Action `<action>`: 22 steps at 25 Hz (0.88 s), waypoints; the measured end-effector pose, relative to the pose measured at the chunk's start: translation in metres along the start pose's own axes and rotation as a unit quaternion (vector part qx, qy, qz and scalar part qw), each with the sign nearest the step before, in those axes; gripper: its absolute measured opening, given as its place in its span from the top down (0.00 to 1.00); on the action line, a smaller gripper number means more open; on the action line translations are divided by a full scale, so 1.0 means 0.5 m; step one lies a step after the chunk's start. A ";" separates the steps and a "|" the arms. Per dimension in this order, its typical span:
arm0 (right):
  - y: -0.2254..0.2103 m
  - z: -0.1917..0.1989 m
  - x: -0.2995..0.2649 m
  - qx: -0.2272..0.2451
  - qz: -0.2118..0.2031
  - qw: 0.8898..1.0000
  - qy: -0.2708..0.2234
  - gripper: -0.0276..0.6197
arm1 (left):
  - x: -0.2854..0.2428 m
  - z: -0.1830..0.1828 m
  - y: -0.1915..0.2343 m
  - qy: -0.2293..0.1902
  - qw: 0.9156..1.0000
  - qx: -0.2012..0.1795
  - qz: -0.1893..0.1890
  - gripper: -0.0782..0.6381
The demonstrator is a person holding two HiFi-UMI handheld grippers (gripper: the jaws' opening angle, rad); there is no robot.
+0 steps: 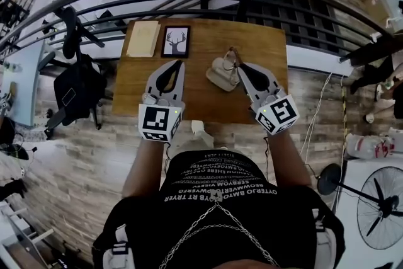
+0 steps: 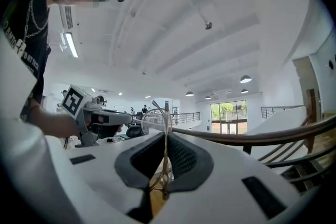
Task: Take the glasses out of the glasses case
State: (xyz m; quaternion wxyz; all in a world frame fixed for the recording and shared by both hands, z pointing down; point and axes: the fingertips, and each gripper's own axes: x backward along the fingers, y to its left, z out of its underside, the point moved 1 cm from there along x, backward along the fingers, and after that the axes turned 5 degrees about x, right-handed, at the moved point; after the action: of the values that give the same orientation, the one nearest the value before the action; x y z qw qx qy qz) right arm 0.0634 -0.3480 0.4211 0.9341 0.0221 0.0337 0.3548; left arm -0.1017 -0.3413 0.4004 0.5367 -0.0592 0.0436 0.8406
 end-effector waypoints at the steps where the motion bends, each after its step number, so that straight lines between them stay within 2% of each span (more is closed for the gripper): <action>1: 0.003 -0.010 0.002 0.003 0.000 1.000 -0.003 0.91 | 0.003 -0.001 -0.001 -0.001 1.000 0.000 0.000 0.84; 8: 0.025 -0.061 0.021 0.019 -0.003 1.000 -0.022 0.92 | 0.021 -0.001 -0.016 -0.007 1.000 0.001 0.003 0.85; 22: 0.044 -0.110 0.089 0.024 0.006 0.999 -0.043 0.92 | 0.057 -0.013 -0.066 -0.016 1.000 -0.001 0.011 0.84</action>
State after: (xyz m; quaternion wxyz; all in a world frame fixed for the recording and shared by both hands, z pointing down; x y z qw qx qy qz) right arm 0.0778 -0.3013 0.3659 0.9316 0.0606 0.0017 0.3585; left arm -0.0832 -0.3026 0.3894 0.5280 -0.0457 0.0346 0.8473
